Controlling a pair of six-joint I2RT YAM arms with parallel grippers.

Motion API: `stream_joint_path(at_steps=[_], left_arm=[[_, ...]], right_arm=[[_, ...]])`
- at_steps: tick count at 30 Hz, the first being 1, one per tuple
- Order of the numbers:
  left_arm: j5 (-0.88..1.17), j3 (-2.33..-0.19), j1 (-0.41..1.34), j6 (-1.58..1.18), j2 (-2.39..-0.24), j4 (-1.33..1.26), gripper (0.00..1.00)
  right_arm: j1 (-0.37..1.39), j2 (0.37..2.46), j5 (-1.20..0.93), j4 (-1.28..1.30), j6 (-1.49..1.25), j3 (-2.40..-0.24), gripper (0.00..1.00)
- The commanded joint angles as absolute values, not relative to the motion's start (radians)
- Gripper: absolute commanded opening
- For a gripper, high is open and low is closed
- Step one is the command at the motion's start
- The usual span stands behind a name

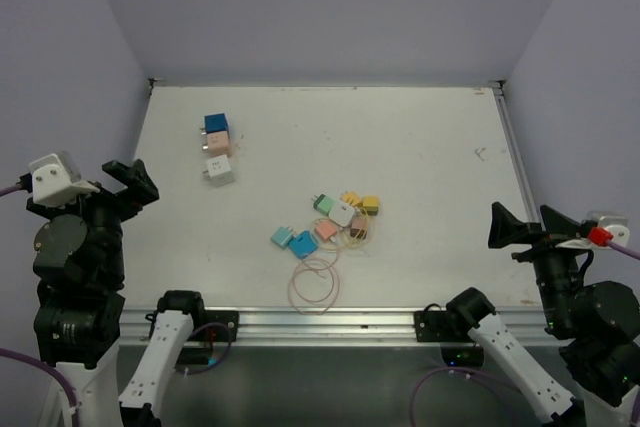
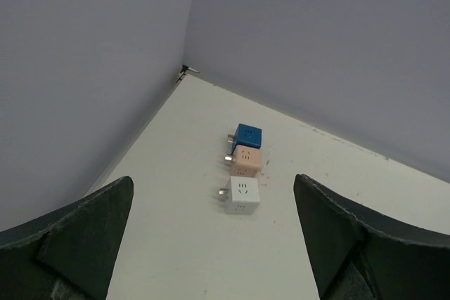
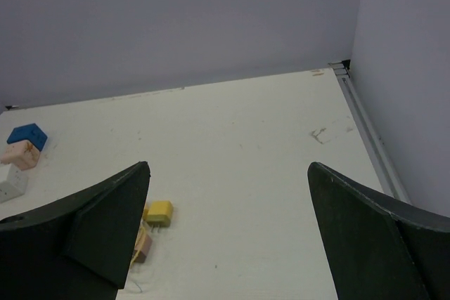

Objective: Pull the plug off the socket

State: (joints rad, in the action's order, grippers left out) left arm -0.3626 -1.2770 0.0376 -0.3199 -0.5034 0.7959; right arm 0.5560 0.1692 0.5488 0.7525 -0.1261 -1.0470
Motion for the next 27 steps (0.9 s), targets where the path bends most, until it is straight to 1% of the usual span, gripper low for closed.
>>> stream_joint_path(at_steps=[1, 7, 27], left_arm=[[-0.419, -1.275, 0.049, -0.316, -0.497, 0.816, 1.0], [-0.425, -1.25, 0.049, -0.319, -0.5, 0.801, 1.0], [-0.422, -1.229, 0.049, -0.316, -0.518, 0.781, 1.0]], right_arm=[[0.557, 0.158, 0.609, 0.77, -0.147, -1.014, 0.99], [0.557, 0.146, 0.644, 0.747, -0.147, -0.98, 0.99], [0.557, 0.146, 0.62, 0.673, -0.104, -0.962, 0.99]])
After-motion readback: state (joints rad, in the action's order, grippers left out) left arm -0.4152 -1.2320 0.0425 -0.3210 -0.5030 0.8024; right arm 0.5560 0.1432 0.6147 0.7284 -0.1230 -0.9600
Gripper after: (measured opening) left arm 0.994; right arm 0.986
